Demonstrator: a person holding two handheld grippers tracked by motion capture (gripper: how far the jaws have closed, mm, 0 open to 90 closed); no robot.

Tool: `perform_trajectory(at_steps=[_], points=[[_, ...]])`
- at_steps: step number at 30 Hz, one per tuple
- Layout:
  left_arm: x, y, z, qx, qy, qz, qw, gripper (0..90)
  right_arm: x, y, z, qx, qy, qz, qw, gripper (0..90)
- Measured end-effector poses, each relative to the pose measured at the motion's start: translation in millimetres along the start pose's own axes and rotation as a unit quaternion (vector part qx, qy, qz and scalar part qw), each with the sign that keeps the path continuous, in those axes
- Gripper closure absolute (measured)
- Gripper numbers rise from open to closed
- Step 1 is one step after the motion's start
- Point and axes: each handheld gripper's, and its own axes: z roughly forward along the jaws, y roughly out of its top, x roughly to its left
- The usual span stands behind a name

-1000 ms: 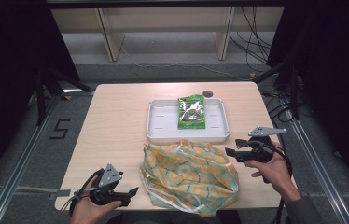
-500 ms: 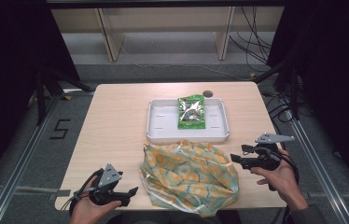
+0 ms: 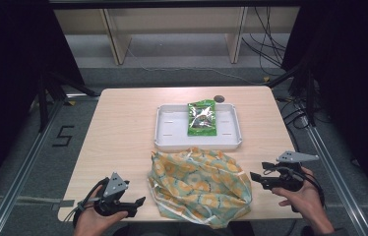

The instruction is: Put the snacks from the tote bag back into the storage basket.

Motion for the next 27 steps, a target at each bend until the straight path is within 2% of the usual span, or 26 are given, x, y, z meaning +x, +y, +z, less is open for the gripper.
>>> perform_trajectory(at_steps=[1, 2, 3, 4, 5, 6, 7, 8, 11, 14, 15, 17, 18, 20, 21, 22, 24, 26, 27], points=[[0.0, 0.1, 0.0, 0.001, 0.0, -0.001, 1.0, 23.5, 0.3, -1.8, 0.0, 0.001, 0.0, 0.002, 1.0, 34.5], [0.1, -0.1, 0.3, -0.001, 0.002, -0.001, 1.0, 23.5, -1.8, -3.1, 0.3, -0.001, 0.003, -0.013, 0.9999, 34.4], [-0.1, -0.2, 0.3, -0.001, 0.0, -0.002, 1.0, 23.5, -1.5, -4.5, -0.8, 0.001, 0.002, -0.013, 0.9999, 34.3], [0.1, 0.1, 0.0, 0.0, 0.0, 0.0, 1.0, 23.5, 2.3, -6.6, -2.2, 0.003, -0.004, 0.001, 1.0, 34.2], [0.0, 0.0, 0.0, 0.0, 0.0, -0.002, 1.0, 23.5, -0.5, -7.9, -1.2, -0.003, -0.005, -0.026, 0.9996, 33.9], [0.0, 0.1, 0.0, 0.0, 0.0, -0.002, 1.0, 23.5, 2.3, -9.7, -1.7, 0.005, -0.003, -0.018, 0.9998, 33.7], [-0.1, 0.1, 0.0, 0.001, 0.0, -0.002, 1.0, 23.5, 3.2, -10.8, -2.8, 0.016, -0.003, -0.02, 0.9997, 33.6], [0.1, 0.1, 0.0, 0.0, 0.0, 0.0, 1.0, 23.5, 6.1, -12.5, -3.3, 0.013, -0.004, -0.012, 0.9998, 33.6], [0.0, 0.1, 0.1, 0.0, 0.001, -0.001, 1.0, 23.5, 5.2, -14.9, -5.6, 0.011, -0.003, -0.03, 0.9995, 33.1], [-0.7, -0.4, 0.8, 0.0, 0.002, -0.011, 0.9999, 23.4, 10.0, -18.5, -8.4, 0.014, 0.002, -0.009, 0.9999, 32.9], [-0.6, -0.4, 1.0, -0.001, 0.002, -0.01, 0.9999, 23.4, 9.4, -19.1, -8.9, 0.018, 0.002, -0.018, 0.9997, 32.8], [-0.4, -0.2, 0.8, -0.002, 0.002, -0.005, 1.0, 23.3, 11.0, -21.0, -8.9, 0.02, 0.001, -0.016, 0.9997, 32.8], [0.2, 0.0, 0.6, -0.002, 0.003, 0.001, 1.0, 23.3, 9.2, -21.5, -8.0, 0.014, 0.007, -0.027, 0.9995, 32.8], [0.1, -0.2, 0.6, -0.001, 0.003, -0.001, 1.0, 23.3, 12.5, -22.9, -9.3, 0.023, -0.004, -0.02, 0.9995, 32.8], [-0.7, -0.5, 1.0, -0.002, 0.003, -0.01, 0.9999, 23.2, 10.2, -22.9, -9.4, 0.02, -0.007, -0.034, 0.9992, 32.8], [-0.6, -0.4, 0.8, -0.001, 0.003, -0.011, 0.9999, 23.2, 11.9, -23.6, -10.7, 0.023, -0.008, -0.024, 0.9994, 32.8], [-0.6, -0.3, 0.5, -0.002, 0.001, -0.011, 0.9999, 23.2, 9.9, -24.2, -11.8, 0.019, -0.011, -0.032, 0.9992, 32.8], [-0.6, -0.3, 0.4, -0.002, 0.001, -0.011, 0.9999, 23.2, 11.5, -26.0, -14.3, 0.015, -0.012, -0.015, 0.9997, 32.7], [-0.5, -0.3, 0.4, -0.002, 0.001, -0.011, 0.9999, 23.2, 11.1, -26.6, -15.7, 0.013, -0.014, -0.014, 0.9997, 32.7]])
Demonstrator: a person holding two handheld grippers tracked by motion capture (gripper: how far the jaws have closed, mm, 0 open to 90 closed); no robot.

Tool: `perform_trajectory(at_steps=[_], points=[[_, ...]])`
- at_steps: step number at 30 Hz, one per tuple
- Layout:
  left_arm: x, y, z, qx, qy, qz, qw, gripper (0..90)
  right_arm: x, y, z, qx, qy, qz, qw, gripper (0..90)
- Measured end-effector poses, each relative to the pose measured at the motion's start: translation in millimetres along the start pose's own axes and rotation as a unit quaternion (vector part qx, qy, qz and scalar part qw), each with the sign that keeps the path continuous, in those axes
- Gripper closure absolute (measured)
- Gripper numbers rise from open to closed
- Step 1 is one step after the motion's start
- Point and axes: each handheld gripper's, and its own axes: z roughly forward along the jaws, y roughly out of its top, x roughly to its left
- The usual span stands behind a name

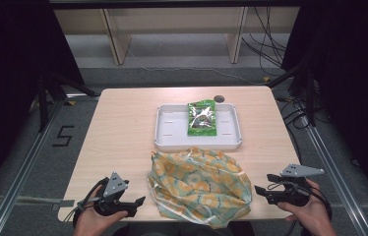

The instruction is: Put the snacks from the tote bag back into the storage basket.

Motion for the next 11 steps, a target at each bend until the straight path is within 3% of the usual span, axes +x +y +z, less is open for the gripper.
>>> perform_trajectory(at_steps=[1, 3, 4, 5, 7, 8, 11], points=[[0.0, 0.0, 0.0, 0.0, 0.0, 0.0, 1.0, 23.2, -2.8, -0.5, -1.0, -0.005, 0.0, -0.012, 0.9999, 32.6], [0.0, 0.2, 0.0, 0.0, 0.001, 0.0, 1.0, 23.2, -1.2, -2.0, -2.8, -0.007, -0.001, -0.001, 1.0, 32.5], [-0.1, 0.1, -0.1, 0.0, 0.0, 0.0, 1.0, 23.2, -3.3, -2.2, -3.7, -0.013, -0.009, -0.017, 0.9997, 32.4], [-0.3, 0.0, -0.3, -0.002, 0.003, 0.002, 1.0, 23.2, -0.9, -3.1, -4.8, -0.005, -0.004, 0.0, 1.0, 32.5], [0.1, 0.2, 0.1, 0.0, 0.0, 0.0, 1.0, 23.2, -3.3, -3.4, -4.3, -0.01, -0.006, -0.015, 0.9998, 32.5], [0.1, 0.2, 0.1, 0.001, 0.001, 0.0, 1.0, 23.1, -0.6, -4.3, -3.7, -0.011, -0.005, 0.0, 0.9999, 32.4], [0.8, 0.6, -0.3, -0.001, 0.001, 0.014, 0.9999, 23.1, -1.1, -4.2, -2.8, -0.006, -0.003, -0.005, 1.0, 32.2]])
